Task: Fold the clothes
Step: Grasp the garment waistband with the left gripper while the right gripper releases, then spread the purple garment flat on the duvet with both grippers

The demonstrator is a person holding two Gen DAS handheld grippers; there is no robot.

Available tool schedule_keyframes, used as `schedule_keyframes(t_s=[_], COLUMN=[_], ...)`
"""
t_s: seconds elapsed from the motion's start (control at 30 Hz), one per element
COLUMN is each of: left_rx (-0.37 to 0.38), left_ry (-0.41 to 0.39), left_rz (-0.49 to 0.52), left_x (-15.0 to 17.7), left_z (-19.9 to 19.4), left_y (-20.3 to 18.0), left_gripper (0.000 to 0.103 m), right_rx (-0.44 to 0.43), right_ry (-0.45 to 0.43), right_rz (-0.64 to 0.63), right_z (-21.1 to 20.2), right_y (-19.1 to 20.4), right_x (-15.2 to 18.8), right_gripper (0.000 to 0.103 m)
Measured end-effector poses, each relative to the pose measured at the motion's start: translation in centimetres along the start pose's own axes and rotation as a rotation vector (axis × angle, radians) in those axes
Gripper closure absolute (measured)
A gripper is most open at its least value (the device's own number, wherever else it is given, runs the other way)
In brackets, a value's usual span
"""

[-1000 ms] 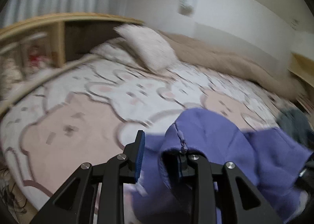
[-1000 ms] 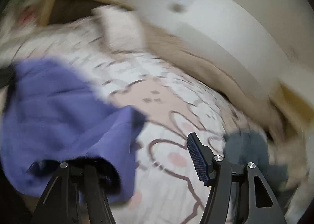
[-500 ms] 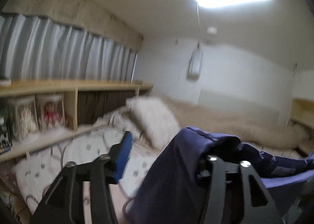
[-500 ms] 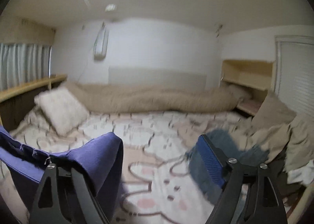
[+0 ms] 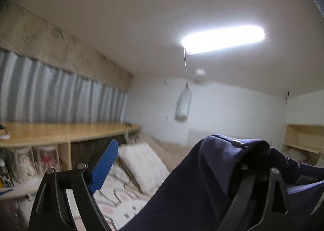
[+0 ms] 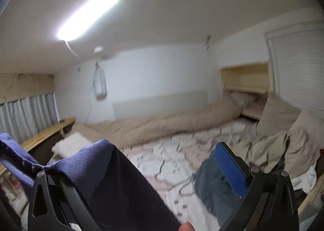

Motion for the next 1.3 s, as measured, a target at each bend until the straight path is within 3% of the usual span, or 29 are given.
schedule_keyframes(t_s=[0.1, 0.2, 0.3, 0.37, 0.5, 0.6, 0.67, 0.77, 0.97, 1.03, 1.13, 1.3], left_rx=[-0.010, -0.029, -0.072, -0.086, -0.106, -0.105, -0.089, -0.110, -0.230, -0.254, -0.274, -0.304], left_ry=[0.108, 0.204, 0.202, 0.115, -0.086, -0.053, 0.020, 0.210, 0.639, 0.720, 0.782, 0.845], left_rz=[0.061, 0.112, 0.133, 0.135, 0.136, 0.156, 0.195, 0.285, 0.431, 0.442, 0.417, 0.390], left_x=[2.8, 6.2, 7.4, 6.2, 0.8, -0.2, 2.3, 11.4, 33.4, 37.7, 40.7, 42.8], left_z=[4.7, 9.6, 13.4, 14.0, 13.4, 13.6, 14.2, 16.0, 17.8, 17.1, 16.3, 15.1], left_y=[-1.8, -4.1, -6.7, -7.9, -9.0, -8.5, -7.3, -5.4, -0.4, 1.2, 3.0, 3.6], left_gripper=[0.010, 0.009, 0.005, 0.000, 0.000, 0.000, 0.000, 0.000, 0.000, 0.000, 0.000, 0.000], right_rx=[-0.002, 0.072, 0.105, 0.122, 0.126, 0.110, 0.099, 0.089, 0.206, 0.232, 0.244, 0.256], right_ry=[0.156, 0.260, 0.310, 0.275, 0.067, 0.045, 0.083, 0.256, 0.725, 0.821, 0.859, 0.820], right_rz=[0.007, -0.069, -0.055, -0.039, -0.029, -0.011, -0.009, 0.018, 0.165, 0.192, 0.210, 0.086], right_z=[4.5, 10.5, 15.4, 17.2, 15.8, 15.8, 16.6, 19.5, 25.3, 25.2, 24.4, 23.5], right_y=[-1.3, -1.6, -2.2, -2.4, -1.7, -1.6, -1.9, -3.1, -6.9, -7.7, -8.2, -7.0], right_x=[0.3, 2.0, 2.6, 1.1, -3.2, -2.9, -1.0, 7.1, 31.1, 36.9, 40.5, 39.9], right_gripper=[0.000, 0.000, 0.000, 0.000, 0.000, 0.000, 0.000, 0.000, 0.000, 0.000, 0.000, 0.000])
Point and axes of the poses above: each gripper's, at about its wrist camera, not at the fingertips, and z roughly the way its jaws point, y to its left, x to its underside, the point moved 2 cm from there along z, roughly the way its jaws point, and after that the axes turned 9 degrees about -x, right-handed, at the moved point
